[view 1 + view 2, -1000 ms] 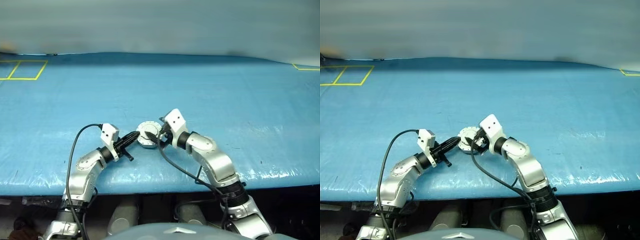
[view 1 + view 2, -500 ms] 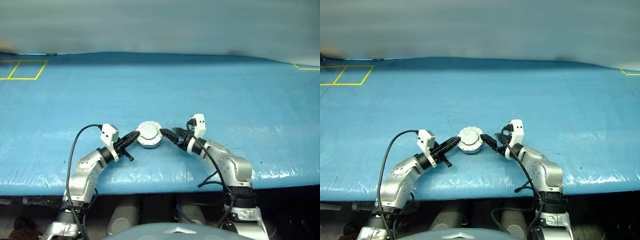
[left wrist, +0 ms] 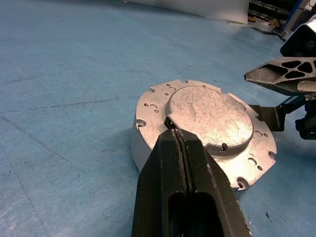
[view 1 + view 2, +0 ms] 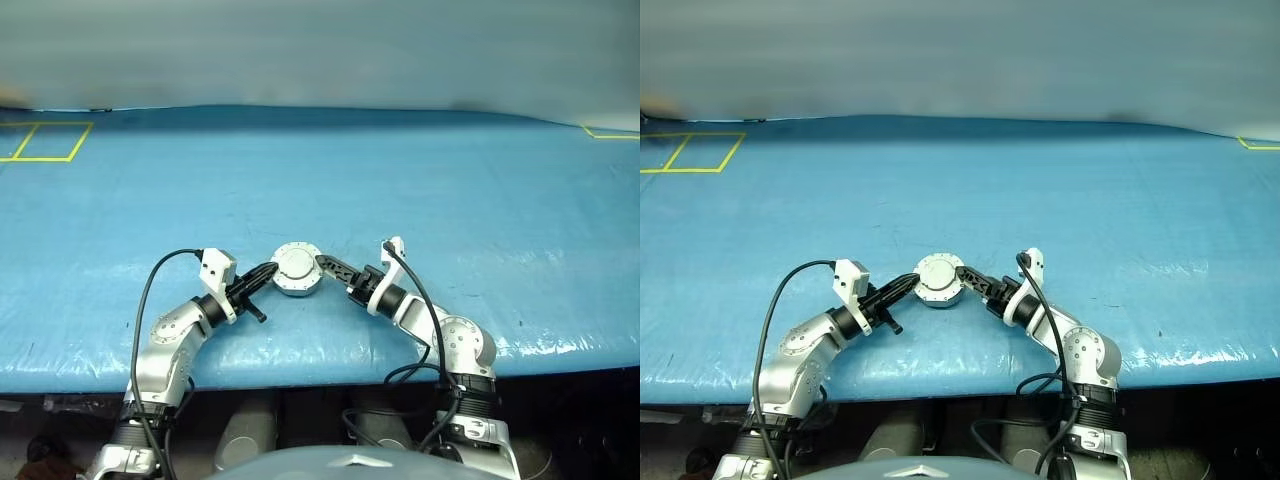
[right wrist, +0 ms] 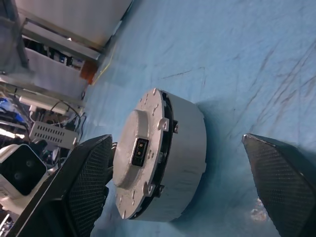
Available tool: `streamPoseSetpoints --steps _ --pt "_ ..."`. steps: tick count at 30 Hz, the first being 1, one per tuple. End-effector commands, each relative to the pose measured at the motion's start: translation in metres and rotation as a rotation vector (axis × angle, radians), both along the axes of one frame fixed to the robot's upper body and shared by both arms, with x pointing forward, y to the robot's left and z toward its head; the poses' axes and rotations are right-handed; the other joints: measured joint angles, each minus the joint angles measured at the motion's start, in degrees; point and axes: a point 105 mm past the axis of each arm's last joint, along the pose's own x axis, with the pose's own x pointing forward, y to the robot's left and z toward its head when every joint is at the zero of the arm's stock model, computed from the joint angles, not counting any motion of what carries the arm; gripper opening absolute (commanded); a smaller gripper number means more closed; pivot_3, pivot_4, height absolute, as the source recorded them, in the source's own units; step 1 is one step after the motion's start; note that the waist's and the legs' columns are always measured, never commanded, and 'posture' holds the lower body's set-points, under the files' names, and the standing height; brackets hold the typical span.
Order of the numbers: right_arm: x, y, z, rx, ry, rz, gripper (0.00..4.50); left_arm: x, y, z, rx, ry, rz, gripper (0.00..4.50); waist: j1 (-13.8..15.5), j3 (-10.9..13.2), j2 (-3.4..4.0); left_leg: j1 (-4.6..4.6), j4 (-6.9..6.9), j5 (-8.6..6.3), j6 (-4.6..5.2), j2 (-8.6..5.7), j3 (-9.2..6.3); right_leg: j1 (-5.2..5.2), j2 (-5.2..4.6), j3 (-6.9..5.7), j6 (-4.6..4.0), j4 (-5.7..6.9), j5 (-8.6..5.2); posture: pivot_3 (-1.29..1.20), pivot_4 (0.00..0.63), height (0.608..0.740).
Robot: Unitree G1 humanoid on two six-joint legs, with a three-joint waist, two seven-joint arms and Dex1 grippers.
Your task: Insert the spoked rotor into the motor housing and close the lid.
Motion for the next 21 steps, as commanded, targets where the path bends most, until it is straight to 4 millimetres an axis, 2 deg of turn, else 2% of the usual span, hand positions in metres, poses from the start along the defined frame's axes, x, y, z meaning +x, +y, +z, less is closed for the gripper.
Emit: streamPoseSetpoints --steps 1,7,10,16,19,21 --pt "-0.0080 0.0113 -0.0124 0.024 0.071 0.037 4.46 -0.0039 -0.0049 -0.0050 0.022 0.014 -0.022 0.00 -0.07 0.00 0.00 0.00 0.00 0.00 0.00 0.00 0.00 0.00 0.00 0.00 0.00 0.00 0.00 0.00 0.150 0.740" --pt "-0.0076 0.0183 -0.0158 0.056 0.101 0.032 4.46 -0.0038 -0.0056 -0.0049 0.027 0.009 -0.023 0.00 -0.49 -0.05 0.01 0.05 0.00 -0.02 -0.03 0.02 0.00 0.04 0.00 0.01 0.00 0.00 0.00 0.00 0.150 0.740" --pt "-0.0081 0.0203 -0.0157 0.079 0.112 0.029 3.83 -0.0037 -0.0056 -0.0050 0.028 0.008 -0.023 0.00 -0.51 -0.05 0.01 0.05 -0.01 -0.01 -0.02 0.03 0.00 0.02 0.02 0.02 -0.01 0.00 -0.01 0.00 0.150 0.740" --pt "-0.0067 0.0203 -0.0152 0.106 0.124 0.016 1.95 -0.0046 -0.0052 -0.0061 0.029 0.010 -0.023 0.00 -0.50 -0.06 0.06 0.03 -0.02 0.00 -0.01 0.02 0.02 0.00 0.02 0.04 -0.01 0.00 -0.01 0.00 0.150 0.740" --pt "-0.0050 0.0195 -0.0137 0.123 0.125 0.008 1.32 -0.0049 -0.0053 -0.0068 0.031 0.010 -0.023 0.00 -0.47 -0.07 0.08 0.03 -0.01 -0.01 -0.01 0.02 0.02 0.00 0.02 0.05 -0.01 0.00 -0.01 0.00 0.150 0.740" --pt "-0.0043 0.0190 -0.0134 0.124 0.126 0.005 1.26 -0.0052 -0.0054 -0.0069 0.031 0.011 -0.024 0.00 -0.47 -0.07 0.08 0.04 -0.01 -0.02 -0.04 0.03 0.03 0.01 0.01 0.05 -0.01 0.01 -0.01 0.00 0.150 0.740"
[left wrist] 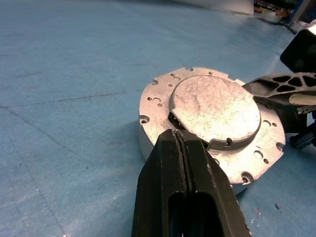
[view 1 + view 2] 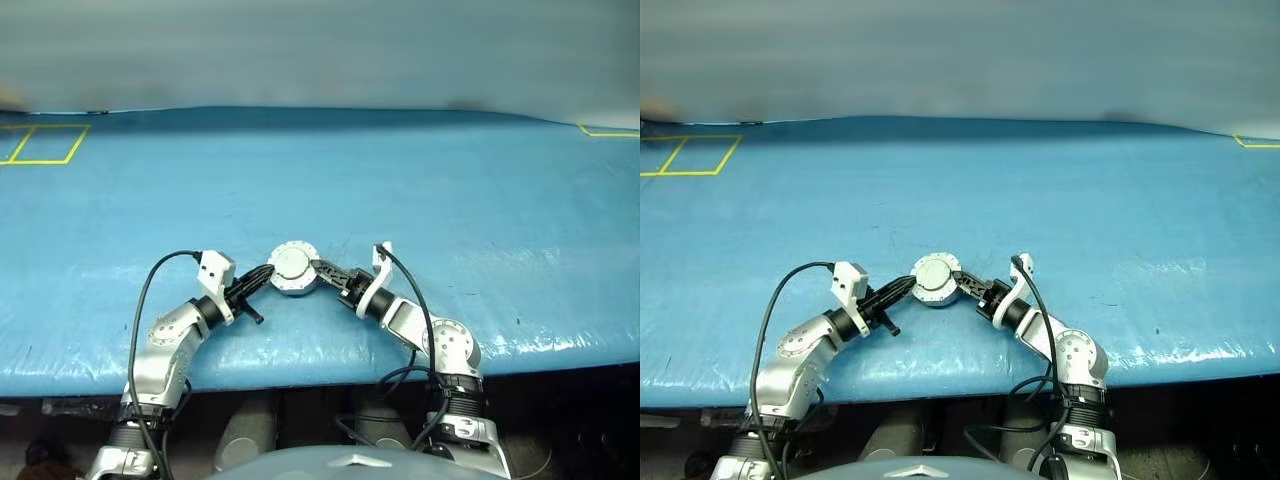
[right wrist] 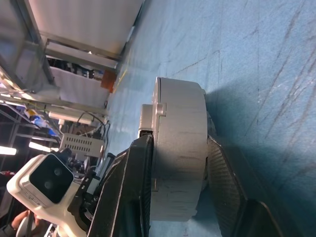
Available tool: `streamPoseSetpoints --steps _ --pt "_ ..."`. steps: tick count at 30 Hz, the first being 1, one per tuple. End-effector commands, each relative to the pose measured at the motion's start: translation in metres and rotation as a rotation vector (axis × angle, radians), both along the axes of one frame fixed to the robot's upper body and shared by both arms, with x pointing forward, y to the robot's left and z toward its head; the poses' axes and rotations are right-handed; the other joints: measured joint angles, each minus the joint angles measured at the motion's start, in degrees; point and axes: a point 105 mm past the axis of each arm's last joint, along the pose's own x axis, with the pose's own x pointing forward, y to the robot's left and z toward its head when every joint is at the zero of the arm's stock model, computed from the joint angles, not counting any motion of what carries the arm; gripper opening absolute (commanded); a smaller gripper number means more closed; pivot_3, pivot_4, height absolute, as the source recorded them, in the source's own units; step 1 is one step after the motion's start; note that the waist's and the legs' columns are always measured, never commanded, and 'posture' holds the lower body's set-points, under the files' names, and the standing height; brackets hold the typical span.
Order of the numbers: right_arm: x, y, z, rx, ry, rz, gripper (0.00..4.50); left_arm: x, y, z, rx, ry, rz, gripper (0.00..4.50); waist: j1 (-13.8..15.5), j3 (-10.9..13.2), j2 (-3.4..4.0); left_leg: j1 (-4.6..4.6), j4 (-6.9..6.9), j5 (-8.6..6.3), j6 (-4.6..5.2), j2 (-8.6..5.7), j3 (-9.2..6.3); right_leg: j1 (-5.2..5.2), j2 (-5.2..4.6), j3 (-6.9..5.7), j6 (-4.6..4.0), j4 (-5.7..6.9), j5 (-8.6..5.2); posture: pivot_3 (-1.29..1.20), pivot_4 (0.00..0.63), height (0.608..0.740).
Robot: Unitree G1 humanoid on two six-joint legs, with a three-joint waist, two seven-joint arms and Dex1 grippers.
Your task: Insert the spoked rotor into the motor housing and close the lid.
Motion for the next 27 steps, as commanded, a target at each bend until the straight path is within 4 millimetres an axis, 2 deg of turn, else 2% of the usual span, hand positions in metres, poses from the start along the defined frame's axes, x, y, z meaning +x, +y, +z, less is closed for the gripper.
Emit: streamPoseSetpoints --steps 1,12,17,19,25,27 --pt "-0.003 0.004 -0.009 -0.015 0.043 0.007 1.26 -0.005 -0.010 -0.004 -0.002 0.014 -0.038 0.00 0.00 0.00 0.00 0.00 0.00 0.00 0.00 0.00 0.00 0.00 0.00 0.00 0.00 0.00 0.00 0.00 0.150 0.740" --pt "-0.002 0.002 -0.008 -0.023 0.042 0.002 1.26 -0.001 -0.005 0.002 -0.051 0.003 0.019 0.00 -0.04 -0.01 0.02 0.00 -0.01 0.01 0.02 0.01 0.00 -0.01 0.02 0.00 0.00 0.00 0.00 0.00 0.150 0.740" --pt "0.007 -0.005 0.002 0.041 0.032 -0.073 1.26 0.010 0.005 0.021 -0.242 -0.010 0.157 0.00 0.01 0.01 0.01 -0.04 0.00 0.02 0.03 0.01 0.00 -0.04 0.01 0.00 0.01 0.01 0.00 0.00 0.150 0.740" --pt "0.011 -0.009 0.006 0.076 0.021 -0.113 1.26 0.012 0.007 0.022 -0.275 0.021 0.175 0.00 -0.01 0.02 0.01 -0.08 0.00 0.02 0.04 0.01 -0.01 -0.06 0.02 -0.02 0.01 0.01 0.01 0.00 0.150 0.740" --pt "0.017 -0.016 0.027 0.166 -0.039 -0.166 1.26 0.010 0.018 0.048 -0.563 -0.017 0.179 0.00 -0.02 0.06 0.00 -0.38 0.08 0.06 0.11 -0.02 0.00 -0.05 0.07 0.00 0.06 0.01 0.05 0.00 0.150 0.740" --pt "0.021 -0.018 0.036 0.183 -0.068 -0.189 1.26 0.014 0.027 0.050 -0.597 -0.032 0.238 0.38 -0.03 0.10 0.00 -0.43 0.09 0.07 0.11 -0.01 0.01 -0.09 0.10 0.01 0.07 0.01 0.05 0.00 0.150 0.740"
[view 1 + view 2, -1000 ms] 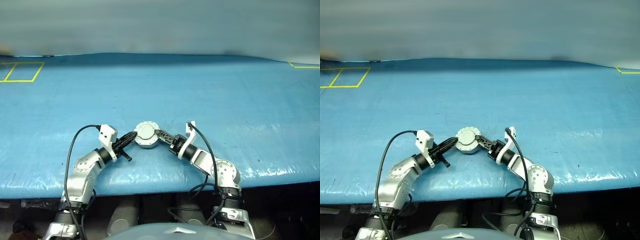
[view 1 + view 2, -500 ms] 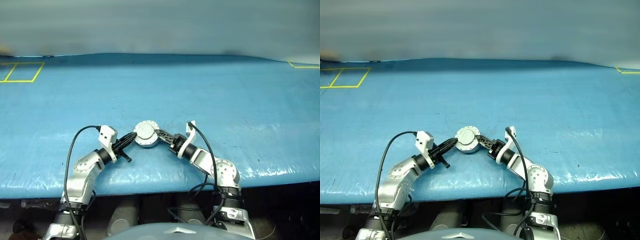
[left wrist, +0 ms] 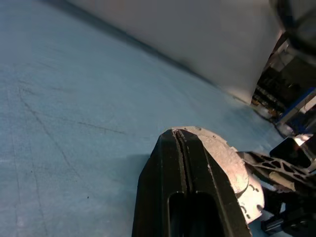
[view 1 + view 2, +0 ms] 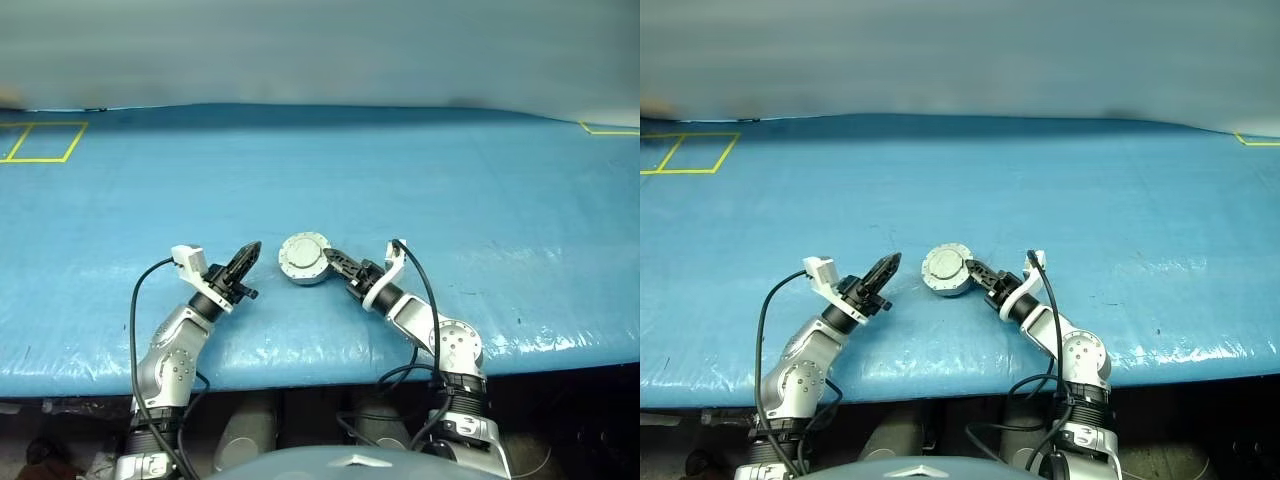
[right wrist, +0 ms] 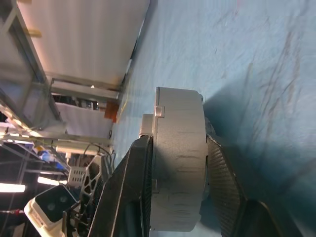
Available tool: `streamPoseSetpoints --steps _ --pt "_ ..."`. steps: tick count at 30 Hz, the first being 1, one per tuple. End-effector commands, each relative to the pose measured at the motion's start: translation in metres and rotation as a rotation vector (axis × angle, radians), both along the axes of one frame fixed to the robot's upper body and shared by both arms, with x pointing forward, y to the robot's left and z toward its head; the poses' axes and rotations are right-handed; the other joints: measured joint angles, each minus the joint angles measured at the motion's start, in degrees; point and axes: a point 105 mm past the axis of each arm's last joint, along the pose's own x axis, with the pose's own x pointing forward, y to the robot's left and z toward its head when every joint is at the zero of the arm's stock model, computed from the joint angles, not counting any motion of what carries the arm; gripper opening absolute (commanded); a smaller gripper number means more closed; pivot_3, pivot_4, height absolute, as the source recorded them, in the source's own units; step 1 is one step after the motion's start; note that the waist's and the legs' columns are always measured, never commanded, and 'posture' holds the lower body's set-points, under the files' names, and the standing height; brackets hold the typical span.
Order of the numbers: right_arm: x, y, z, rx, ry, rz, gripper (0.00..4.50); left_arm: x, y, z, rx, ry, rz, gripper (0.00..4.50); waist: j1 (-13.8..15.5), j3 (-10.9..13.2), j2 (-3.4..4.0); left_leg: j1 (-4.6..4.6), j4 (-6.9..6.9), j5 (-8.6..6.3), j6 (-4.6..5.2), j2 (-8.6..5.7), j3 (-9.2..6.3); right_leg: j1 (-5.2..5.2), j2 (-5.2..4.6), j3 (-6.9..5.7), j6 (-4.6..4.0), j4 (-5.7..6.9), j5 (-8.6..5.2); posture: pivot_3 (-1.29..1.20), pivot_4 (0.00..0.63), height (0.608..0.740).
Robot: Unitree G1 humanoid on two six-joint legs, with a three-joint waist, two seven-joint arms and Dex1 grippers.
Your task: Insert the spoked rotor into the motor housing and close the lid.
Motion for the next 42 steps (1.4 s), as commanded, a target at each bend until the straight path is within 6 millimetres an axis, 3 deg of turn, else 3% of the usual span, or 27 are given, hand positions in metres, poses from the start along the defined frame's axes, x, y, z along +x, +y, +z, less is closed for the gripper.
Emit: streamPoseSetpoints --steps 1,3,13,18,26,33,37,42 --pt "0.010 0.001 0.034 0.092 -0.106 -0.060 1.26 0.006 0.012 0.017 -0.076 -0.061 0.082 0.54 0.00 0.05 0.00 -0.01 0.00 0.00 0.00 0.01 0.00 0.00 0.03 0.00 0.00 0.00 0.00 0.00 0.150 0.740" --pt "0.013 0.000 0.045 0.114 -0.138 -0.081 1.26 0.006 0.011 0.019 -0.134 -0.060 0.095 1.23 -0.01 0.08 0.00 -0.04 0.02 0.01 0.01 0.02 0.00 -0.02 0.07 0.02 0.00 0.00 0.01 0.00 0.150 0.740" --pt "0.011 0.004 0.109 0.262 -0.320 -0.053 1.26 -0.002 -0.032 0.029 -0.381 -0.009 -0.028 4.47 -0.20 0.21 0.01 -0.21 0.05 0.02 0.04 0.03 0.00 -0.14 0.21 0.14 0.05 0.01 0.06 0.00 0.150 0.740" --pt "-0.001 0.013 0.128 0.278 -0.383 0.020 1.26 -0.014 -0.055 0.042 -0.563 0.047 -0.210 4.47 -0.65 0.23 0.03 -0.22 0.07 0.02 0.04 0.04 -0.02 -0.13 0.24 0.16 0.02 0.03 0.05 0.00 0.150 0.740" --pt "-0.006 0.022 0.120 0.237 -0.360 0.056 1.26 -0.027 -0.073 0.061 -0.701 0.050 -0.387 4.47 -0.86 0.22 0.03 -0.21 0.16 0.03 0.05 0.04 0.00 -0.10 0.27 0.20 0.02 0.06 0.05 0.00 0.150 0.740" --pt "-0.011 0.030 0.110 0.211 -0.327 0.087 1.26 -0.025 -0.070 0.069 -0.744 0.026 -0.399 4.47 -0.83 0.22 0.03 -0.19 0.16 0.03 0.05 0.04 0.04 -0.11 0.28 0.28 -0.01 0.06 0.07 0.00 0.150 0.740" --pt "-0.013 0.033 0.111 0.212 -0.331 0.097 1.26 -0.010 -0.063 0.066 -0.747 0.026 -0.300 4.47 -0.71 0.22 0.03 -0.19 0.18 0.03 0.05 0.04 0.06 -0.11 0.28 0.30 -0.01 0.06 0.07 0.00 0.150 0.740" --pt "-0.015 0.036 0.112 0.204 -0.344 0.112 1.26 0.001 -0.069 0.059 -0.723 0.042 -0.263 4.47 -0.60 0.22 0.03 -0.19 0.22 0.03 0.05 0.02 0.09 -0.09 0.29 0.33 -0.07 0.06 0.14 0.00 0.150 0.740"
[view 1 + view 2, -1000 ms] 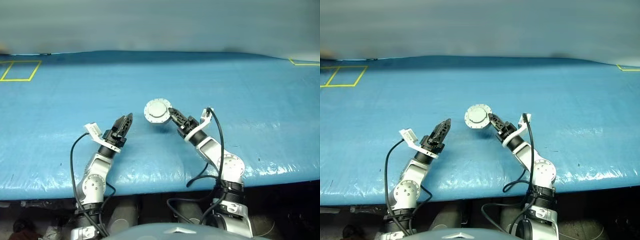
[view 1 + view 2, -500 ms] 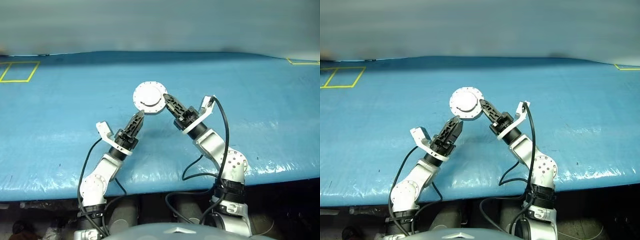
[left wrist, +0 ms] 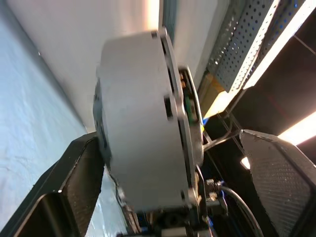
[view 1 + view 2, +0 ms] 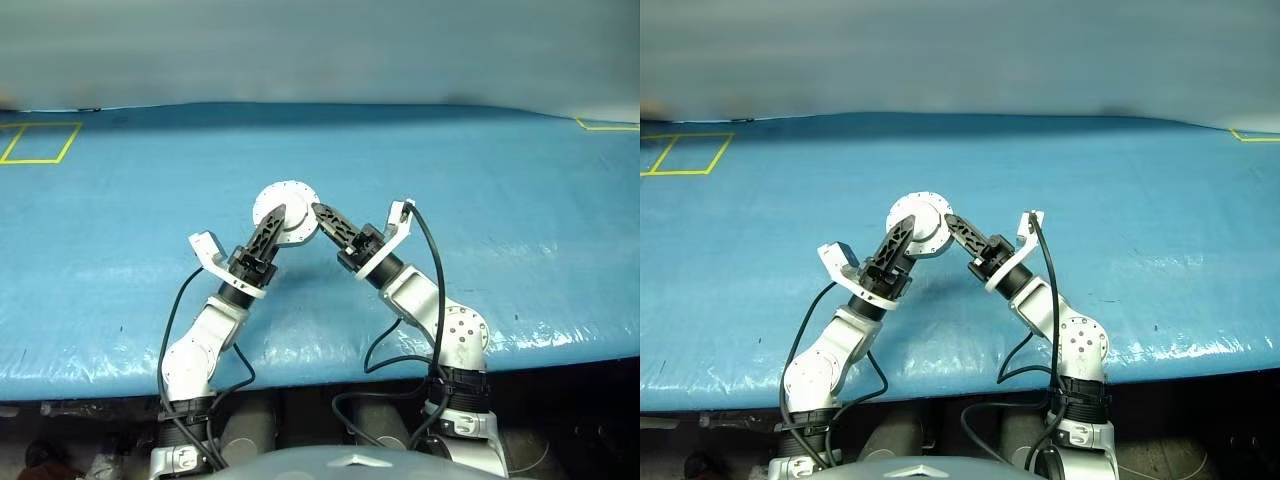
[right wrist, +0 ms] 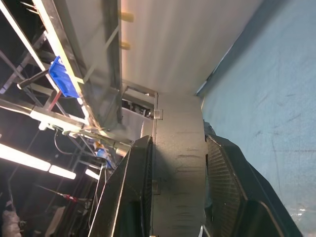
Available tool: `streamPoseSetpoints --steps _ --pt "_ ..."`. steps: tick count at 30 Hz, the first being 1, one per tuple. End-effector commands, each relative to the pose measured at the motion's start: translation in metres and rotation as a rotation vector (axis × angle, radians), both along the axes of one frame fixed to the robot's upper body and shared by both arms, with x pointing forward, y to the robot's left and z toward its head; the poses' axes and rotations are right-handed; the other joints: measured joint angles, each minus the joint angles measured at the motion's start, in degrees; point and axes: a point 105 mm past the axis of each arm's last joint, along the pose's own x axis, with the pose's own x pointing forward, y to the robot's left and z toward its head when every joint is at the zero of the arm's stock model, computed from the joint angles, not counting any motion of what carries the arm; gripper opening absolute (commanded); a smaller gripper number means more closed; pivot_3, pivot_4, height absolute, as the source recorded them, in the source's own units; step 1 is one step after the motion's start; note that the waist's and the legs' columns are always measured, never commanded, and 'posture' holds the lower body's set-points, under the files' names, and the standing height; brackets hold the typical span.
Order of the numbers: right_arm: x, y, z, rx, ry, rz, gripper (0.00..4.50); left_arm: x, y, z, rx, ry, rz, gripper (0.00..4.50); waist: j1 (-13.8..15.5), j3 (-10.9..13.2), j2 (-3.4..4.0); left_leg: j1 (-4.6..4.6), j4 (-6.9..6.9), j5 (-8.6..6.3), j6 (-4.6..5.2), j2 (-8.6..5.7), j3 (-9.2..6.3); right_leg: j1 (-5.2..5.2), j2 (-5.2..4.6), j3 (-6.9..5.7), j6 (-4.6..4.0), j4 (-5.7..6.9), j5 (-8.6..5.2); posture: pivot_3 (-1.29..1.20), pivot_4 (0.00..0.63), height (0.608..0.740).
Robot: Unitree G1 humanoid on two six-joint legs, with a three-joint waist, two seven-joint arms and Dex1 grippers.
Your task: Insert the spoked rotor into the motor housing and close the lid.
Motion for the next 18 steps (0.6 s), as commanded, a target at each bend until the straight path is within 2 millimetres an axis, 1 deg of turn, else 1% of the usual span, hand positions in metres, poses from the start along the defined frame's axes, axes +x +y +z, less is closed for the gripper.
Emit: streamPoseSetpoints --steps 1,5,8,11,12,15,18 --pt "-0.007 0.005 0.022 0.049 -0.088 0.026 1.26 0.005 -0.013 0.012 -0.074 -0.033 0.017 4.47 0.01 0.00 0.00 0.00 0.00 0.00 0.00 0.00 0.01 0.00 0.00 0.01 -0.01 0.00 0.01 0.00 0.150 0.740" --pt "-0.009 0.006 0.023 0.045 -0.095 0.031 1.26 0.007 -0.017 0.013 -0.047 -0.053 0.033 4.47 -0.01 0.00 0.00 0.00 0.00 0.00 0.00 0.01 0.01 -0.01 0.01 0.01 -0.02 0.00 0.02 0.00 0.150 0.740" --pt "-0.010 0.007 0.023 0.046 -0.099 0.035 1.26 0.003 -0.023 0.013 -0.021 -0.081 -0.001 3.91 -0.02 0.00 0.00 0.01 0.01 0.00 0.00 0.01 0.02 0.00 0.02 0.02 -0.02 0.01 0.02 0.00 0.150 0.740" --pt "-0.011 0.008 0.023 0.043 -0.099 0.038 1.26 -0.002 -0.024 0.015 -0.036 -0.105 -0.025 2.89 -0.03 0.00 0.00 0.01 0.01 0.00 0.00 0.01 0.03 0.00 0.02 0.03 0.00 0.01 0.01 0.00 0.150 0.740" --pt "-0.012 0.009 0.023 0.042 -0.099 0.039 1.26 -0.001 -0.023 0.014 -0.025 -0.098 -0.013 2.71 -0.04 0.00 -0.01 0.01 0.01 0.00 0.00 0.01 0.03 0.00 0.02 0.03 0.00 0.01 0.01 0.00 0.150 0.740" --pt "-0.012 0.009 0.023 0.042 -0.100 0.041 1.26 0.001 -0.021 0.010 0.005 -0.068 0.011 2.65 -0.06 0.00 0.00 0.02 0.01 0.00 0.01 0.01 0.02 0.00 0.02 0.03 0.01 0.01 0.01 0.00 0.150 0.740" --pt "-0.012 0.010 0.023 0.042 -0.100 0.040 1.26 0.000 -0.021 0.008 0.016 -0.051 0.000 2.65 -0.07 0.00 0.00 0.02 0.04 0.00 0.01 0.01 0.02 0.00 0.02 0.04 0.02 0.04 0.02 0.00 0.150 0.740"
